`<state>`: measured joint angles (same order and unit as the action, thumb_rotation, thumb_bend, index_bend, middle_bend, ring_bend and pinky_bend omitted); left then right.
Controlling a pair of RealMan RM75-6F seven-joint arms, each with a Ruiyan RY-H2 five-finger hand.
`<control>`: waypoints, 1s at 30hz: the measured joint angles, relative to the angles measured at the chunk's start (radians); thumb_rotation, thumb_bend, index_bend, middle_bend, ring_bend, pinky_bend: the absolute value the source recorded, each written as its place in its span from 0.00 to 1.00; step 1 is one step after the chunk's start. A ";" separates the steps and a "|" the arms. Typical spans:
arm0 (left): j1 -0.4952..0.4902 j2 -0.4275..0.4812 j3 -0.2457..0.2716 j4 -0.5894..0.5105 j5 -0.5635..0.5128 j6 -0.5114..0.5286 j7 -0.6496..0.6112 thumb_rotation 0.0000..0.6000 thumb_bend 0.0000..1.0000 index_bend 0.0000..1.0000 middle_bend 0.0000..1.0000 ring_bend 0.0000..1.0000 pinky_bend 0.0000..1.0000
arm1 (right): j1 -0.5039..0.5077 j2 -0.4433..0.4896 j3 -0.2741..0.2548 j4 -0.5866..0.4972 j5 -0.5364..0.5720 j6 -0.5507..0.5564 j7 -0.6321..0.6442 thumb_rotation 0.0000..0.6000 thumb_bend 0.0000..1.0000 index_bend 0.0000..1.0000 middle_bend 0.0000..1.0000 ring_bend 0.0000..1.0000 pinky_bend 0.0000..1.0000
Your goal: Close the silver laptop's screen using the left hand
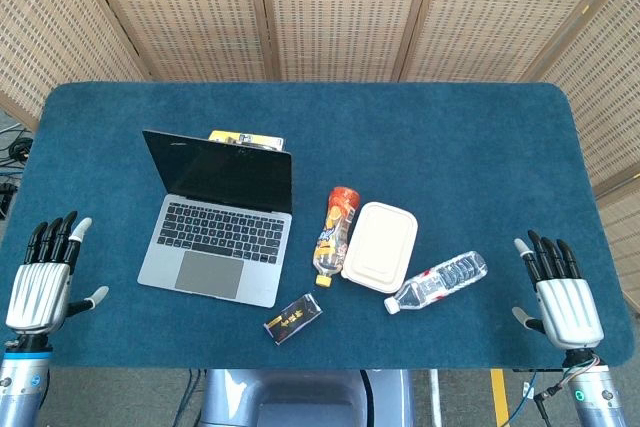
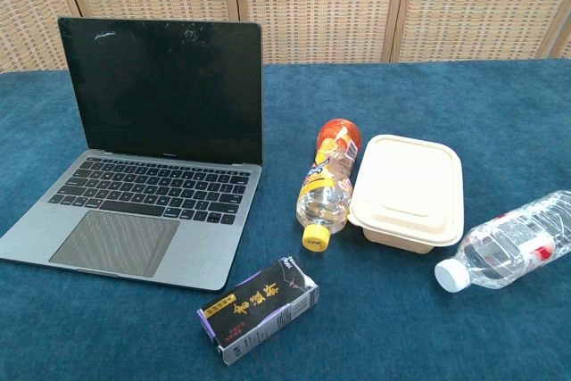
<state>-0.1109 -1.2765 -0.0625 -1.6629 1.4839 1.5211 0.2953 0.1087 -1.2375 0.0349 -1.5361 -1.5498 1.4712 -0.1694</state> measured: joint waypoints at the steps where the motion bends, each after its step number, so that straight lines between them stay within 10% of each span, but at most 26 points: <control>1: 0.000 0.000 0.000 0.000 0.001 0.000 -0.001 1.00 0.00 0.00 0.00 0.00 0.00 | 0.000 0.000 -0.001 0.000 0.000 0.000 -0.001 1.00 0.00 0.00 0.00 0.00 0.00; 30: -0.007 0.003 0.007 -0.012 0.016 -0.013 -0.015 1.00 0.07 0.00 0.00 0.00 0.00 | 0.003 0.001 -0.001 -0.004 0.007 -0.016 -0.002 1.00 0.00 0.00 0.00 0.00 0.00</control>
<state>-0.1182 -1.2737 -0.0552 -1.6745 1.4996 1.5077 0.2808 0.1116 -1.2370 0.0339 -1.5402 -1.5423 1.4551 -0.1711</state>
